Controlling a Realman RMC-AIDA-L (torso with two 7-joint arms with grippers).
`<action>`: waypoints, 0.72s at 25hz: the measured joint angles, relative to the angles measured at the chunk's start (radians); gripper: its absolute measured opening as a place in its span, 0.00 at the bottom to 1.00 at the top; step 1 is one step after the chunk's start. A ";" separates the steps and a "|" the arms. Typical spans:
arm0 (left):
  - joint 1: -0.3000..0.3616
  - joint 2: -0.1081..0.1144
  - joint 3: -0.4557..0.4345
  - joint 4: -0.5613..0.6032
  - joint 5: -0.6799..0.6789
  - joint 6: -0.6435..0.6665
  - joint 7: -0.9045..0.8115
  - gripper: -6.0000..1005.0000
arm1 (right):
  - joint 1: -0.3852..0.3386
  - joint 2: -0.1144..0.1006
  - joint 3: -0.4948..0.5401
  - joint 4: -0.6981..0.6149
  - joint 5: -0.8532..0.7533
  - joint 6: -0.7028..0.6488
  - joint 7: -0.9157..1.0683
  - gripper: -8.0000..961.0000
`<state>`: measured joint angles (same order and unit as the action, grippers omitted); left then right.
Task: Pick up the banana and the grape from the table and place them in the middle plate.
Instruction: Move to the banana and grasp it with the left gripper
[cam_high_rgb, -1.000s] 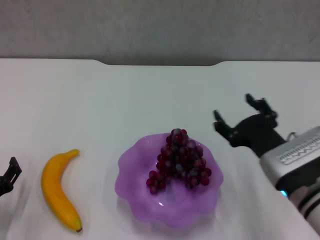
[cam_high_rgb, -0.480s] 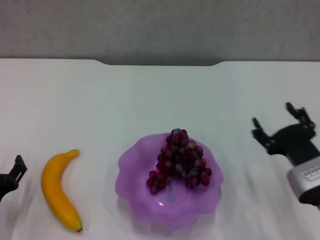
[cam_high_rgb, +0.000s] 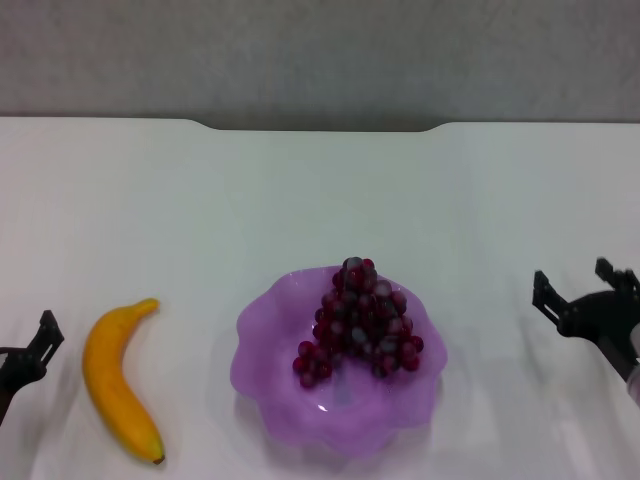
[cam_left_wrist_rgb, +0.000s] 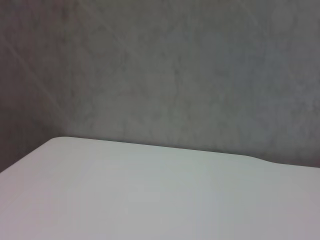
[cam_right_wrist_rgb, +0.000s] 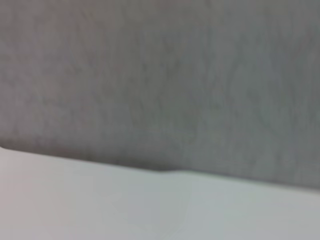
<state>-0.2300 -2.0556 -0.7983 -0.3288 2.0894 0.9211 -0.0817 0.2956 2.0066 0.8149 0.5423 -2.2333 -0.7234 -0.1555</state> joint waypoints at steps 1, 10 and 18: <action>-0.001 0.000 0.003 -0.001 0.000 0.000 -0.001 0.83 | 0.012 0.001 -0.001 -0.020 0.000 0.016 0.038 0.90; 0.002 0.014 0.021 -0.063 0.005 -0.017 -0.066 0.83 | 0.050 0.001 -0.009 -0.102 -0.005 0.061 0.143 0.90; 0.126 0.103 -0.123 -0.452 0.205 -0.213 -0.066 0.83 | 0.060 0.004 -0.026 -0.121 -0.009 0.077 0.136 0.90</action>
<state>-0.1037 -1.9521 -0.9217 -0.7812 2.2941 0.7081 -0.1477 0.3552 2.0103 0.7893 0.4210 -2.2425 -0.6467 -0.0194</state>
